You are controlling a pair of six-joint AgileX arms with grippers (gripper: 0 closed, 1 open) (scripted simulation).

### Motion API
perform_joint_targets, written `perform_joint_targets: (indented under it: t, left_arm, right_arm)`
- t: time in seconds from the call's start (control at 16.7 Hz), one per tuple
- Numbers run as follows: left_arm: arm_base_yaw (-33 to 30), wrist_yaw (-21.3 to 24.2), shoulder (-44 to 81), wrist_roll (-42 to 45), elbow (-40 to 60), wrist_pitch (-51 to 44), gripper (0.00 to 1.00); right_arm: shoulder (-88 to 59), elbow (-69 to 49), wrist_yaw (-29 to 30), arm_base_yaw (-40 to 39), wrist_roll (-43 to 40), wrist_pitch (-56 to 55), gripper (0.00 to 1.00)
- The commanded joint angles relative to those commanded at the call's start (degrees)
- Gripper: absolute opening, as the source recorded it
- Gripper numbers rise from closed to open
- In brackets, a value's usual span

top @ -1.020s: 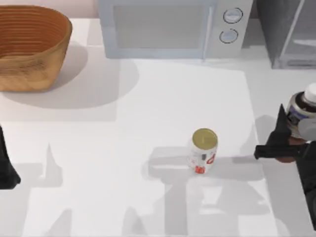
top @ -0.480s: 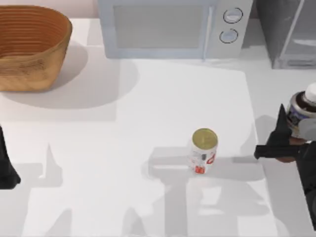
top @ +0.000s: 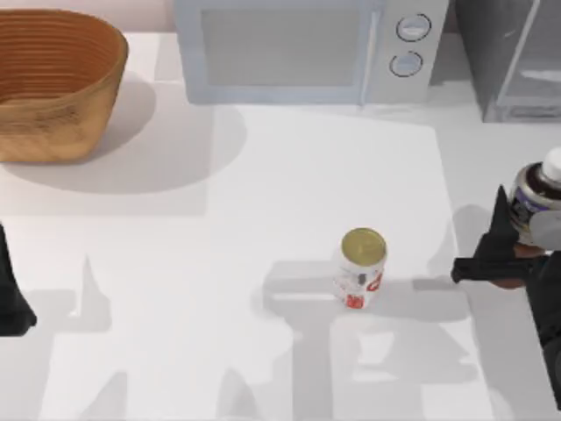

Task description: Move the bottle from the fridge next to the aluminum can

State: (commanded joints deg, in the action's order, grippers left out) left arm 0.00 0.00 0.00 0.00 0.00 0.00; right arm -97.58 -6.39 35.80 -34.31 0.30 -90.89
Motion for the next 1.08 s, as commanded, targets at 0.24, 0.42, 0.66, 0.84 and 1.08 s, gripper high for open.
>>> perform_joint_targets:
  t: [0.24, 0.42, 0.66, 0.84, 1.08]
  left_arm:
    - [0.0, 0.0, 0.0, 0.0, 0.0, 0.0, 1.00]
    - [0.0, 0.0, 0.0, 0.0, 0.0, 0.0, 1.00]
    - [0.0, 0.0, 0.0, 0.0, 0.0, 0.0, 1.00]
    - [0.0, 0.0, 0.0, 0.0, 0.0, 0.0, 1.00]
    - [0.0, 0.0, 0.0, 0.0, 0.0, 0.0, 1.00]
  right_arm:
    - [0.0, 0.0, 0.0, 0.0, 0.0, 0.0, 0.90]
    - [0.0, 0.0, 0.0, 0.0, 0.0, 0.0, 1.00]
    - [0.0, 0.0, 0.0, 0.0, 0.0, 0.0, 1.00]
    - [0.0, 0.0, 0.0, 0.0, 0.0, 0.0, 1.00]
    - [1.4, 2.3, 2.7, -2.7, 0.0, -0.6, 1.00]
